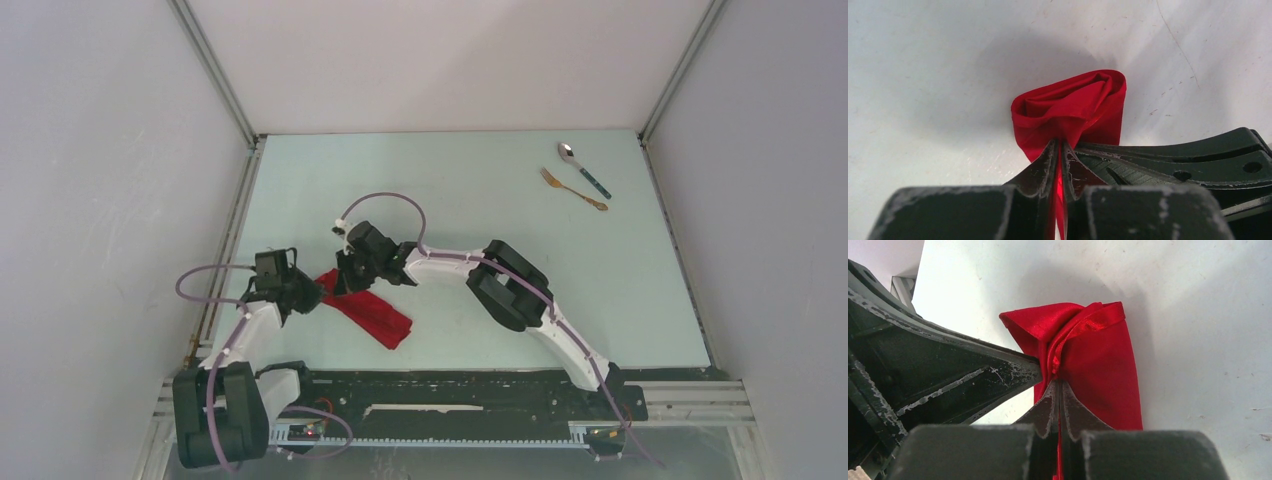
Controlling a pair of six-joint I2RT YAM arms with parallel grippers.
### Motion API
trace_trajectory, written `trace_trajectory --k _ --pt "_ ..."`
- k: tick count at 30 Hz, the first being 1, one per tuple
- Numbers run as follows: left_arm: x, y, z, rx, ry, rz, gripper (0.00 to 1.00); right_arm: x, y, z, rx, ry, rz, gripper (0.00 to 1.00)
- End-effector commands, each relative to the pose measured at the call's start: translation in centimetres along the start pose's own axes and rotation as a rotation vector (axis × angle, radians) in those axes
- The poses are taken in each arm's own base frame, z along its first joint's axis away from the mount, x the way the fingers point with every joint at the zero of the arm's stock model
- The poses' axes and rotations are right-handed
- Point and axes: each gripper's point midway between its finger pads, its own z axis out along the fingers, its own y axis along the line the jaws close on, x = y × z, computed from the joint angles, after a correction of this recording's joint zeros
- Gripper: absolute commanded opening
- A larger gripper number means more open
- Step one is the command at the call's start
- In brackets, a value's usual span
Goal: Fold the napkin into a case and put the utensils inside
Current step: Stuff the top corner of the smaller-rectangle-folded napkin into the folded napkin.
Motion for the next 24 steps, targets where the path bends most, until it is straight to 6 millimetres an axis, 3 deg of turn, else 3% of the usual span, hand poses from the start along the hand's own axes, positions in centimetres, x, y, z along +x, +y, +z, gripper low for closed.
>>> trace_trajectory --k 1,12,18,24 --pt "-1.7 -2.6 0.0 0.080 -0.038 0.020 0.10 1.0 -1.9 1.2 0.054 0.017 0.009 0.00" --pt "-2.0 -2.4 1.1 0.047 -0.030 0.052 0.13 0.9 -1.3 0.5 0.039 0.031 0.015 0.00" --pt "-1.2 -1.3 1.7 0.016 -0.012 0.045 0.10 -1.0 1.2 -1.8 -0.011 0.021 -0.019 0.00" --pt "-1.3 -1.5 1.5 0.027 -0.019 0.049 0.11 -2.7 3.7 -3.8 -0.061 -0.002 -0.043 0.00"
